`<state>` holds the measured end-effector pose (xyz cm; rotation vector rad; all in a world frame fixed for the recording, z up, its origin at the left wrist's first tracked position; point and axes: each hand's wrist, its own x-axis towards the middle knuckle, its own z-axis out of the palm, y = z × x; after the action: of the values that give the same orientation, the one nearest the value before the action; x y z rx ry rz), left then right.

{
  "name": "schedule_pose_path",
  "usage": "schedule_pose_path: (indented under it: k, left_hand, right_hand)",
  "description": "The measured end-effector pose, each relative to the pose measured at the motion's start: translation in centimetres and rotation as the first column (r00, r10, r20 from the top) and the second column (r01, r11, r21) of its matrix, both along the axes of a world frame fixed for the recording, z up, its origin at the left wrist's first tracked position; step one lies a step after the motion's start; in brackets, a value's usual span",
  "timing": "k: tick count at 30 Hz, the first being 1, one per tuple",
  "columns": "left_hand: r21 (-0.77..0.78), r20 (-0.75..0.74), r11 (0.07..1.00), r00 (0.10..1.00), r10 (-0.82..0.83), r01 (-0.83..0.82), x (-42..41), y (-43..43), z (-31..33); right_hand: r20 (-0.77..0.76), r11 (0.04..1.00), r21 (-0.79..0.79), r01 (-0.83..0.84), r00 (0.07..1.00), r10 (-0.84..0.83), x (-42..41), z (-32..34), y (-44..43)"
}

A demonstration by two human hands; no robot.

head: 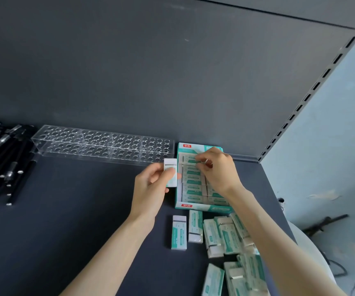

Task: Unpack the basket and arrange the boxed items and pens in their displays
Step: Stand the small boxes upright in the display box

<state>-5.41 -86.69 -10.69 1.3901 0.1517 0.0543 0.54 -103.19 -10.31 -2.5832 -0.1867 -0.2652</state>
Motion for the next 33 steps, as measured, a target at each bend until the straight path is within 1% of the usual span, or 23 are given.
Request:
schedule_pose_path:
  k: [2, 4, 6, 8, 10, 12, 13, 14, 15, 18, 20, 22, 23, 25, 28, 29, 30, 32, 33]
  left_hand:
    - [-0.032, 0.033, 0.999, 0.999, 0.004, -0.003, -0.2, 0.0, 0.2]
    - [-0.06, 0.055, 0.998, 0.998, 0.015, -0.012, -0.3, 0.0, 0.3]
    - [-0.076, 0.067, 0.997, 0.997, 0.023, -0.018, -0.3, 0.0, 0.4]
    - [-0.097, 0.078, 0.995, 0.996, 0.037, -0.03, -0.4, 0.0, 0.4]
    - [-0.118, 0.114, 0.993, 0.993, 0.04, -0.026, -0.5, -0.1, 0.5]
    - [-0.139, 0.141, 0.99, 0.989, 0.037, -0.018, -0.6, -0.2, 0.5]
    - [-0.146, 0.152, 0.989, 0.988, 0.029, -0.007, -0.7, -0.3, 0.5]
    - [-0.139, 0.163, 0.99, 0.986, 0.016, 0.007, -0.8, -0.4, 0.5]
    - [-0.114, 0.173, 0.993, 0.985, 0.0, 0.02, -0.9, -0.4, 0.6]
    - [-0.026, 0.201, 0.998, 0.979, -0.044, 0.05, -0.9, -0.3, 0.8]
    - [-0.009, 0.232, 0.996, 0.969, -0.086, 0.09, -0.9, -0.1, 0.9]
    - [0.011, 0.272, 0.99, 0.952, -0.139, 0.141, -1.1, -0.1, 1.0]
    - [0.024, 0.292, 0.985, 0.941, -0.172, 0.172, -1.2, -0.1, 1.0]
    - [0.082, 0.318, 0.971, 0.918, -0.238, 0.223, -1.4, -0.2, 0.8]
    - [0.179, 0.316, 0.96, 0.912, -0.262, 0.214, -1.4, -0.2, 0.7]
    - [0.246, 0.317, 0.953, 0.915, -0.251, 0.177, -1.3, -0.2, 0.6]
    - [0.352, 0.31, 0.928, 0.92, -0.239, 0.122, -1.2, -0.2, 0.4]
    - [0.565, 0.245, 0.824, 0.944, -0.22, 0.045, -1.2, -0.1, 0.0]
    - [0.619, 0.19, 0.784, 0.959, -0.212, 0.051, -1.3, -0.1, -0.1]
  right_hand:
    - [-0.019, 0.999, -0.029, -0.02, 1.0, 0.019, 0.0, 0.0, -0.1]
    - [-0.039, 0.999, -0.022, -0.031, 0.999, 0.03, 0.0, 0.4, -0.1]
    - [-0.065, 0.998, 0.066, -0.021, 0.998, 0.025, -0.3, 1.2, -0.1]
    - [-0.089, 0.976, 0.22, -0.002, 0.996, 0.022, -1.3, 2.4, -0.3]
    - [-0.157, 0.92, 0.392, -0.025, 0.983, 0.093, -3.1, 3.7, -0.4]
    - [-0.247, 0.82, 0.569, -0.06, 0.939, 0.24, -5.0, 4.5, -0.2]
    - [-0.256, 0.766, 0.64, -0.068, 0.921, 0.295, -5.8, 4.6, -0.1]
    - [-0.241, 0.73, 0.68, -0.073, 0.918, 0.317, -6.3, 4.6, -0.1]
    - [-0.215, 0.713, 0.697, -0.076, 0.927, 0.308, -6.6, 4.5, -0.2]
    - [-0.145, 0.684, 0.727, -0.057, 0.961, 0.234, -7.0, 4.1, -0.5]
    - [-0.142, 0.645, 0.763, -0.027, 0.968, 0.209, -7.1, 3.9, -0.8]
    - [-0.178, 0.594, 0.804, 0.017, 0.961, 0.213, -7.2, 3.8, -1.1]
    - [-0.191, 0.592, 0.806, 0.023, 0.956, 0.221, -7.1, 3.8, -1.3]
    - [-0.2, 0.643, 0.766, -0.004, 0.949, 0.244, -7.0, 4.0, -1.8]
    - [-0.208, 0.703, 0.71, -0.042, 0.941, 0.267, -6.9, 4.2, -2.5]
    - [-0.204, 0.73, 0.683, -0.038, 0.949, 0.24, -6.7, 4.1, -2.7]
    - [-0.187, 0.772, 0.635, -0.026, 0.965, 0.186, -6.4, 4.0, -3.0]
    - [-0.111, 0.88, 0.474, 0.005, 0.992, 0.054, -5.6, 3.6, -3.6]
    - [-0.06, 0.924, 0.382, 0.016, 0.998, 0.008, -5.2, 3.4, -3.9]
